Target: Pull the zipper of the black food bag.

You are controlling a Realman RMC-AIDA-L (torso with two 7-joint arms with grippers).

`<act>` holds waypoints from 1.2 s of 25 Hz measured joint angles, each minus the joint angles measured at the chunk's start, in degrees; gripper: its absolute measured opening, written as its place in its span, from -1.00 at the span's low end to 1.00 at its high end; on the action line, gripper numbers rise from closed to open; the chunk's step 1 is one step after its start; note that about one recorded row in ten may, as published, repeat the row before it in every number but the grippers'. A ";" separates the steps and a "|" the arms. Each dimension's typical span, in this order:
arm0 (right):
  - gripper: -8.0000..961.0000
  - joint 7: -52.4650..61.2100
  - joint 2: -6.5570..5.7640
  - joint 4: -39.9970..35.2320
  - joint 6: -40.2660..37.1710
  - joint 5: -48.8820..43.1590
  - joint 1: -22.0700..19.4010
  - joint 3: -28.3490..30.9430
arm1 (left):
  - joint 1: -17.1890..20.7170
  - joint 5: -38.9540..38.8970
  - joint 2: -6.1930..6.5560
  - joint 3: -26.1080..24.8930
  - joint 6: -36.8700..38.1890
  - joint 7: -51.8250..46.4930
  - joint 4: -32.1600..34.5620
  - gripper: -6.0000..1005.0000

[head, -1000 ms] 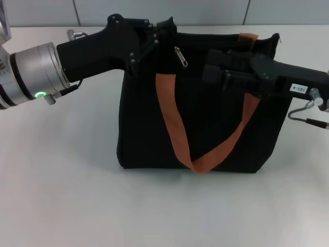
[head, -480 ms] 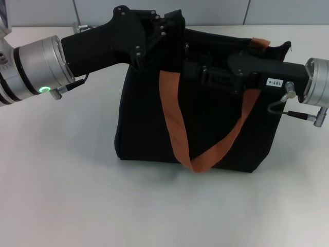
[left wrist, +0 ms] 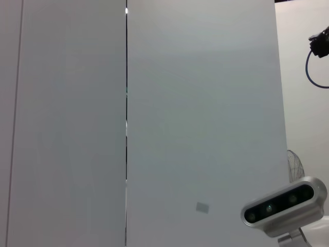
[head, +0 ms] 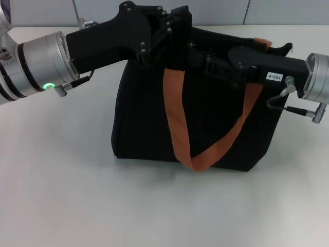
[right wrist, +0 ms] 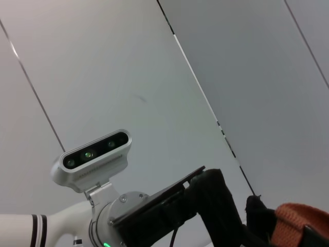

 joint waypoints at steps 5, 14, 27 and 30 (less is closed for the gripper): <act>-0.68 -0.30 0.00 -0.06 -0.43 0.08 -0.20 -0.37 | -0.01 -1.01 -0.06 0.01 0.00 0.03 -0.55 -0.92; -0.95 -0.43 0.00 -0.31 -3.42 0.07 -1.37 0.09 | 0.75 -1.52 -0.07 -0.01 0.16 -0.10 -1.41 -0.92; -0.96 8.38 -0.60 -1.77 -4.55 4.28 -2.46 0.14 | 3.16 -1.53 0.15 -0.10 1.97 0.35 -1.60 -0.92; -0.95 10.92 -0.62 -2.18 -4.15 4.28 -2.01 -0.21 | 3.56 -1.53 0.17 -0.02 1.99 0.46 -1.59 -0.92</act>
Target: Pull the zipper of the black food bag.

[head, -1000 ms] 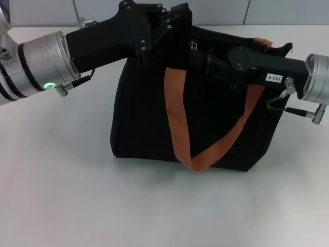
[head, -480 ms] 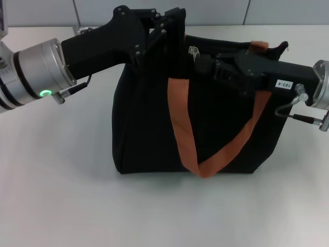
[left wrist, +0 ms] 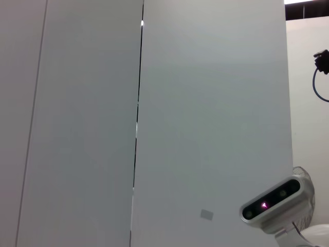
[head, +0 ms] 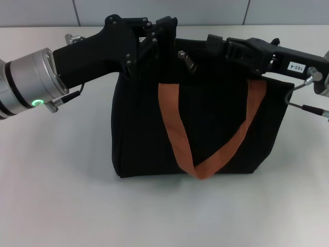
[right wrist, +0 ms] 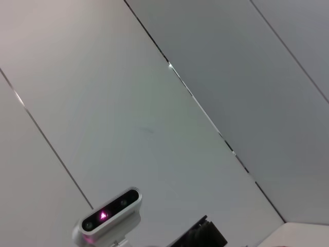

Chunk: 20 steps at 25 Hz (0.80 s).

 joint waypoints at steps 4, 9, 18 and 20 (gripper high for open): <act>-0.93 2.45 0.00 -1.22 1.15 -0.22 0.39 -0.19 | 0.13 0.00 0.00 0.01 0.07 0.72 -0.21 -0.92; -0.91 5.32 -0.02 -3.10 0.97 -0.31 0.27 -0.37 | 0.18 0.00 -0.05 0.04 0.11 1.21 -0.56 -0.92; -0.87 -0.15 0.37 -3.42 -2.46 -0.32 -2.88 -1.64 | 0.37 0.00 -0.09 -0.32 0.21 1.24 -1.09 -0.92; -0.86 -1.42 0.42 -3.32 -1.80 -0.32 -2.88 -4.13 | 0.22 0.00 -0.11 -0.33 0.64 1.14 -1.13 -0.92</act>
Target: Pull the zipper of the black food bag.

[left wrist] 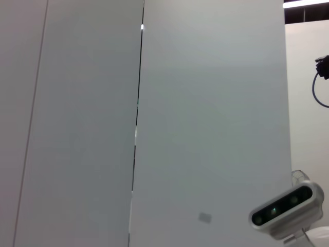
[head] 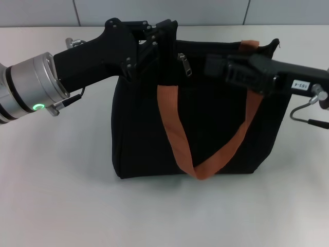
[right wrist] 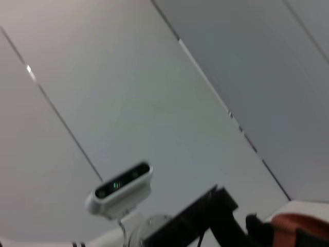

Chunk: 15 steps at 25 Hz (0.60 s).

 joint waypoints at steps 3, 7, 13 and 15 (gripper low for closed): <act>-0.71 -0.87 0.12 0.14 1.36 0.02 0.18 -1.17 | -0.15 0.00 -0.05 0.00 0.20 -0.02 -0.01 -0.92; -0.57 -2.83 0.31 1.18 4.44 0.46 0.55 -2.73 | -0.37 0.00 -0.08 0.10 0.39 0.17 -0.09 -0.92; -0.66 -4.24 0.42 3.06 5.39 0.48 2.31 -3.45 | -0.79 0.00 -0.09 0.33 0.23 0.20 -0.10 -0.92; -0.69 -4.90 0.52 3.73 5.53 0.48 3.02 -3.75 | -0.85 -0.01 -0.13 0.34 0.03 0.19 -0.14 -0.92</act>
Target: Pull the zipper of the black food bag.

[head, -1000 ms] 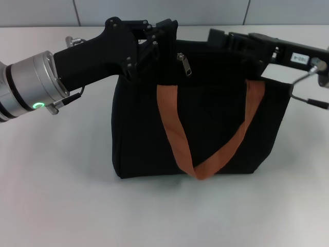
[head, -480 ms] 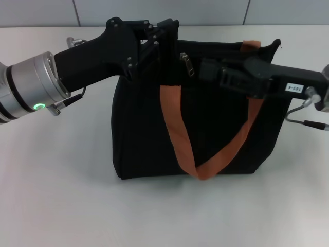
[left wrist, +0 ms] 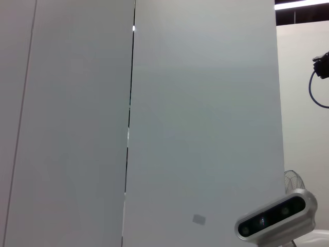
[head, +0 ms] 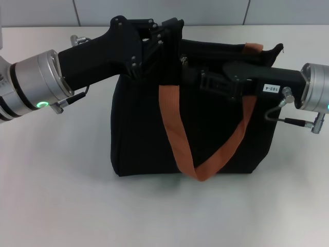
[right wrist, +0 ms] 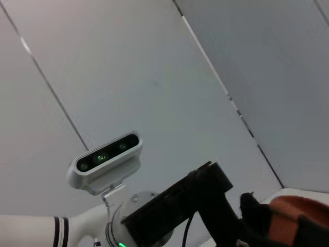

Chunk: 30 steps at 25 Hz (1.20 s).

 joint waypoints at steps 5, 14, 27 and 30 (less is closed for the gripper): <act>-0.77 -1.52 0.03 0.62 0.12 0.00 0.39 0.02 | -0.06 -0.05 -0.02 0.00 -0.21 -0.01 -0.05 -0.92; -0.96 -1.47 -0.12 0.48 -1.39 -0.01 -0.24 0.59 | -0.07 -0.13 -0.03 -0.21 -0.55 -0.04 -0.05 -0.92; -0.98 11.14 -0.67 -4.25 -2.18 0.00 -0.53 2.01 | -0.06 -0.14 -0.02 -0.03 -1.15 0.22 -0.05 -0.92; -0.98 15.75 -1.41 -5.25 -2.21 -0.37 0.42 1.69 | -0.06 -0.14 -0.02 0.00 -1.18 0.87 -0.04 -0.92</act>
